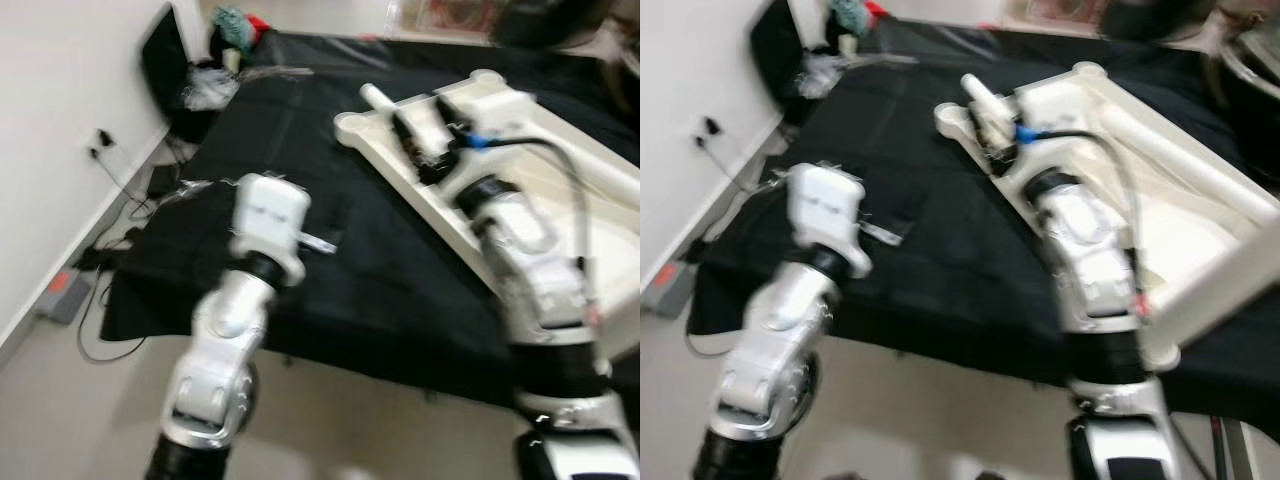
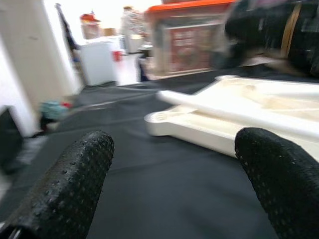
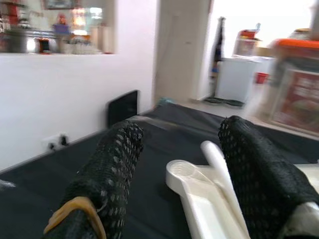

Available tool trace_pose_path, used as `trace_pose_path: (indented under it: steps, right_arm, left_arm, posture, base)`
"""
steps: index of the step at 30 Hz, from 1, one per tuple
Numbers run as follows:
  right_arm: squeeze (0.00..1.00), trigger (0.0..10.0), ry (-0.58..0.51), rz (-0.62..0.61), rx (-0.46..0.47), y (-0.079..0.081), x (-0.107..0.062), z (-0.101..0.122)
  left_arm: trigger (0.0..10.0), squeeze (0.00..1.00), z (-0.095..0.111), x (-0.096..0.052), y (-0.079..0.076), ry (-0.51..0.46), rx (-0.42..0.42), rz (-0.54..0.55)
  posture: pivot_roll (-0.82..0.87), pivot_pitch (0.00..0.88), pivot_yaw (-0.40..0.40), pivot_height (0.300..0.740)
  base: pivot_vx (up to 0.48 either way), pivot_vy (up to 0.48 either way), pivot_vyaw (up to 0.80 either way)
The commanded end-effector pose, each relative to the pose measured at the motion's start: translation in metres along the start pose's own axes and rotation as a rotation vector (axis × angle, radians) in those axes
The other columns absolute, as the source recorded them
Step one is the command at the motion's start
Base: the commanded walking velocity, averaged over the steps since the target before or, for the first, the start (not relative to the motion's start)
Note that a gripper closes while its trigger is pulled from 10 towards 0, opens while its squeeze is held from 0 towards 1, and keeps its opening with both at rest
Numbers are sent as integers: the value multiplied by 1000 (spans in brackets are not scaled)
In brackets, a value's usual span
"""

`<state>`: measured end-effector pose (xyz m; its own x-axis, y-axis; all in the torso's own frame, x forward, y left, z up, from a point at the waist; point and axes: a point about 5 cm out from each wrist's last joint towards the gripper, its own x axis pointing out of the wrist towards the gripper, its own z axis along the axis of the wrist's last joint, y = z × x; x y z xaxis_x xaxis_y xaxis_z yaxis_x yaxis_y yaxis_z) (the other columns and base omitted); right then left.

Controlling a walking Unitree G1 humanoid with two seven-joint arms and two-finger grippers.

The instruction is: Building children table

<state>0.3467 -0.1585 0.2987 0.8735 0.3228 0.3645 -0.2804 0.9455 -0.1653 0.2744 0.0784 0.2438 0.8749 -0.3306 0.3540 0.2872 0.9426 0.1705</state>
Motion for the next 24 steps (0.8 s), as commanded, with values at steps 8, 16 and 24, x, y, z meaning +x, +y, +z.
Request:
trace_pose_path:
  steps: [8, 16, 24]
  right_arm:
    - [0, 10000, 195, 101, -91, -12, 15, -14]
    - [0, 10000, 453, 128, -192, -35, 40, -29]
    - [0, 10000, 597, 201, -205, -27, 48, -45]
  left_arm:
    - [10000, 0, -13, -10, 1, 74, -15, 6]
    - [10000, 0, -33, -31, -16, 202, -60, -141]
    - [10000, 0, -30, -42, -22, 217, -87, -162]
  posture:
    - [115, 160, -29, 740]
    - [119, 207, -35, 740]
    - [115, 277, -50, 740]
  base:
    - [0, 0, 0]
    - [0, 0, 0]
    - [0, 0, 0]
